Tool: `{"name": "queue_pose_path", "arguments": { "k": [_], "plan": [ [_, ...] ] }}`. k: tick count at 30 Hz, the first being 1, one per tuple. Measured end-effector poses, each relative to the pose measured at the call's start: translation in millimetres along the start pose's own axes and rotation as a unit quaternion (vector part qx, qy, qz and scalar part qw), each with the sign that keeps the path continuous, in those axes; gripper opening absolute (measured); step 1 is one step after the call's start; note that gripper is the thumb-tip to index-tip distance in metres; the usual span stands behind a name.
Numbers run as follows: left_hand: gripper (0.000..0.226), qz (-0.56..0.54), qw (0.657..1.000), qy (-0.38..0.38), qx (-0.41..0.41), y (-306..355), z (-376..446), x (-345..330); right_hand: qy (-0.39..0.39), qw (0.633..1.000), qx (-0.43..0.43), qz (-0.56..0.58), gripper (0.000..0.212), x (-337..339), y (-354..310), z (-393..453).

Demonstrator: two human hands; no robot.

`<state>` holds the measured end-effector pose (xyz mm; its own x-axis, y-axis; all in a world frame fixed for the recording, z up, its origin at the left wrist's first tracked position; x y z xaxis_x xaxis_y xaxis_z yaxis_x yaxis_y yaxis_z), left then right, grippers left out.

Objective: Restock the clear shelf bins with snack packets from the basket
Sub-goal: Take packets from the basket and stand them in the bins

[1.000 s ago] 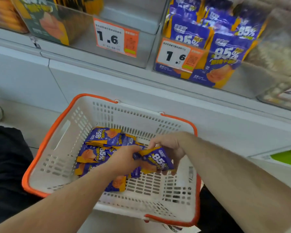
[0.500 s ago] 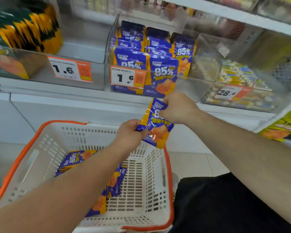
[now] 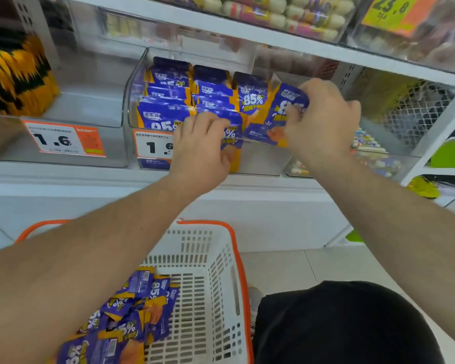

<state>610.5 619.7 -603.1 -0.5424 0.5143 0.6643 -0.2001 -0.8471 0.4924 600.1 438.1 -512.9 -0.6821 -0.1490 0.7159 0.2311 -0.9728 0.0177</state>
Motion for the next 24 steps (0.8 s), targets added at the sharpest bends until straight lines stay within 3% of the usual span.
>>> {"name": "queue_pose_path", "arguments": {
  "k": [2,5,9,19,24],
  "plan": [
    [0.063,0.046,0.997,0.027,-0.049,8.3,12.7,0.9,0.032,0.999,0.018,-0.013,0.029,-6.1,7.1,3.8],
    [0.077,0.125,0.99,-0.029,-0.058,9.8,31.5,-14.6,0.071,0.996,0.039,-0.037,0.029,-15.3,10.6,12.3],
    [0.076,0.192,0.979,-0.031,-0.063,0.2,37.1,-29.6,0.104,0.992,0.03,-0.058,0.028,-19.7,17.0,19.7],
    [0.075,0.156,0.983,0.042,-0.082,-5.9,34.0,-31.6,-0.141,0.983,0.071,-0.095,0.043,-128.4,13.3,70.6],
    [0.078,0.172,0.982,0.026,-0.067,-5.2,33.8,-35.1,-0.169,0.975,0.094,-0.108,0.037,-164.0,17.7,90.2]
  ]
}}
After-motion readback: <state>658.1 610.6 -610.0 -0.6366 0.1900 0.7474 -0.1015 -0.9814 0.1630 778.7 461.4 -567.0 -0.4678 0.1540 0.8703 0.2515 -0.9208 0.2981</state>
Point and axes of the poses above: each hand's wrist, its own z-axis towards the middle knuckle, its own x-axis out of the back of the hand, y = z × x, the point moved 5 cm from there along z, towards the middle knuckle, and after that the axes turned 14 degrees about x, right-handed, at the moved point
